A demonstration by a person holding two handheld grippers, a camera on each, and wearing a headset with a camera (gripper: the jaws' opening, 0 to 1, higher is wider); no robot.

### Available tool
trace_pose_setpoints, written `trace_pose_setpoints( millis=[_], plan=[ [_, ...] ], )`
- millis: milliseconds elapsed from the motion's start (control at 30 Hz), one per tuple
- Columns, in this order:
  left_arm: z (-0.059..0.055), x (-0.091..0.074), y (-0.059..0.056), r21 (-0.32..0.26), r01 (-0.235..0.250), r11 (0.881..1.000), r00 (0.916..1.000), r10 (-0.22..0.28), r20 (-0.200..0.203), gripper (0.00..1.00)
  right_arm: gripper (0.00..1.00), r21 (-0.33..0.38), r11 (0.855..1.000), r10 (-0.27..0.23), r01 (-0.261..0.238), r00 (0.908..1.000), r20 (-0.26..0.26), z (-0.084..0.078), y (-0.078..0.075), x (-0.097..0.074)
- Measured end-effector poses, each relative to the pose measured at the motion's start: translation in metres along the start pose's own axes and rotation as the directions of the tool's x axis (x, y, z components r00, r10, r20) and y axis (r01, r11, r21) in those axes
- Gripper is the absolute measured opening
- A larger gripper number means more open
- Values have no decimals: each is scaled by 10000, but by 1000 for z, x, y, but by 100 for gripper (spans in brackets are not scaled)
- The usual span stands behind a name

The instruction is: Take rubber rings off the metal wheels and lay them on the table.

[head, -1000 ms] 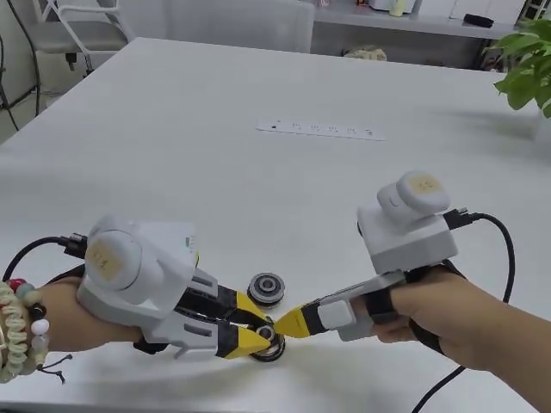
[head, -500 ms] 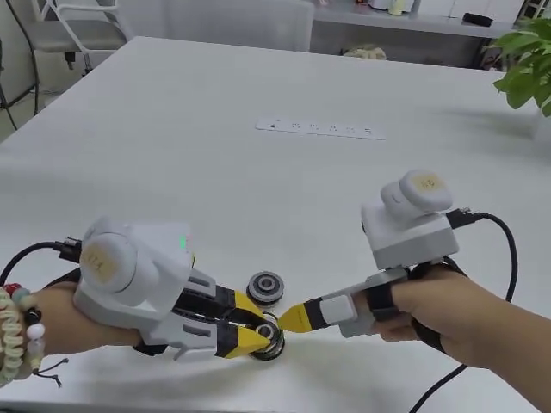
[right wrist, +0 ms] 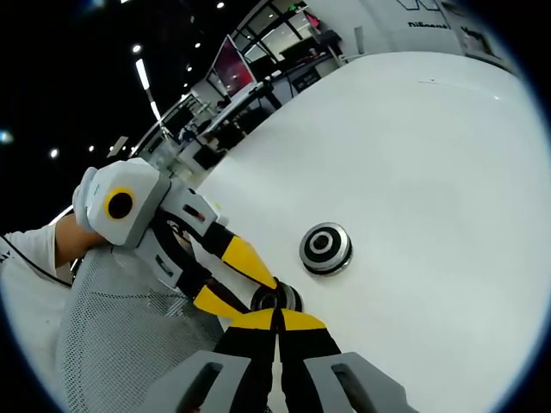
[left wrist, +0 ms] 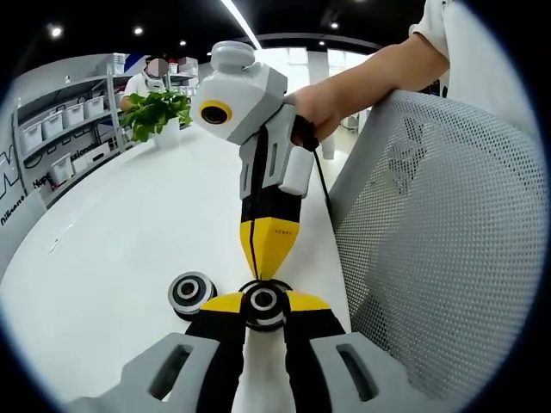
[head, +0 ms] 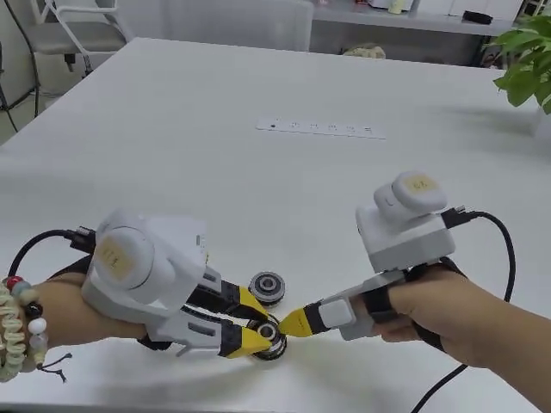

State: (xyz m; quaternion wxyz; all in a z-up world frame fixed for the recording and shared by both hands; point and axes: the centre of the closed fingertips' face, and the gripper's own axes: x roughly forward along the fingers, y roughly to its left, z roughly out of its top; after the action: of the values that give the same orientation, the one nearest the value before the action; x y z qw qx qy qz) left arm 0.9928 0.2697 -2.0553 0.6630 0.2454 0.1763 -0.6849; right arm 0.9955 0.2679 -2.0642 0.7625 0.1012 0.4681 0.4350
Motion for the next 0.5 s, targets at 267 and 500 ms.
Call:
trace_pose_setpoints(
  millis=[267,500],
  plan=[
    [21,-9,2,141,-194,9997,9990,188,412,36,0,5,10000,76,-76,10000,40,2,1,-1],
    [36,-26,9,367,-614,9974,9963,590,626,58,0,-167,9996,208,-206,9998,80,3,4,-2]
  ],
)
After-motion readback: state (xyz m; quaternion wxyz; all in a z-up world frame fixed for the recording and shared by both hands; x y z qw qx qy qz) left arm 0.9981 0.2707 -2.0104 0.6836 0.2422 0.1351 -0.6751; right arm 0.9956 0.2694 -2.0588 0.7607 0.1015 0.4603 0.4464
